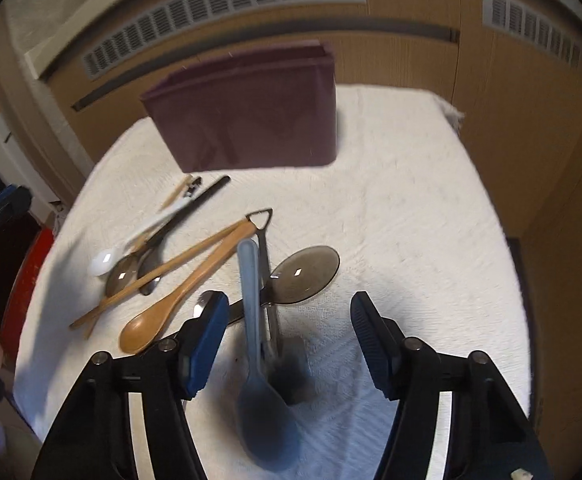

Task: Organize utensils
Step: 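Grasp the white plastic spoon with the left tool while the right tool grasps the clear brown spoon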

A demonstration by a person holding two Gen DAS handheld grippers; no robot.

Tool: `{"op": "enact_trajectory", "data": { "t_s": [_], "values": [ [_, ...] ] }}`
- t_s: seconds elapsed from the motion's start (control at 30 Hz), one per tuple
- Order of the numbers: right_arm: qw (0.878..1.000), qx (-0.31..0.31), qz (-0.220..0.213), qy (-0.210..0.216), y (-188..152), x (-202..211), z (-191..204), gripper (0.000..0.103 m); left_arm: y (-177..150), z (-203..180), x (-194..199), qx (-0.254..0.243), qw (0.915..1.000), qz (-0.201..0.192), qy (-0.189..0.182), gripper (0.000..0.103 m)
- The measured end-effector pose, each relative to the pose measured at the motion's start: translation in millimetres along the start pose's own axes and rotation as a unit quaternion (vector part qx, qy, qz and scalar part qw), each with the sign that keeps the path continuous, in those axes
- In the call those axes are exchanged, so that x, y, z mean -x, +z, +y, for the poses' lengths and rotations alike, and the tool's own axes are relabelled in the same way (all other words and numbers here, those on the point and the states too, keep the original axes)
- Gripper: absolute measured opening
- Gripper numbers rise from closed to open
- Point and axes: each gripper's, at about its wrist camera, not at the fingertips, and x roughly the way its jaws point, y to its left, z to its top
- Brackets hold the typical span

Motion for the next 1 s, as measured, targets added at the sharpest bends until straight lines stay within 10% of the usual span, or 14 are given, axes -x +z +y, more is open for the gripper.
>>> {"op": "enact_trajectory", "data": {
  "t_s": [0.27,0.6,0.83,1.0],
  "values": [
    [0.999,0.030,0.025,0.004,15,-43,24,0.058,-23,6,-33,0.026,0.9964,0.070,-0.039,0.085],
    [0.989,0.137,-0.059,-0.023,13,-9,38,0.068,-8,-36,-94,-0.062,0.9739,0.184,-0.118,0.024],
    [0.988,0.125,-0.076,-0.056,-6,15,3,0.073,2,-52,-131,-0.105,0.9501,0.273,-0.109,0.023],
    [0.991,0.111,-0.059,-0.039,-5,7,1,0.073,5,-54,-132,-0.076,0.9569,0.265,-0.091,0.011]
  ]
}}
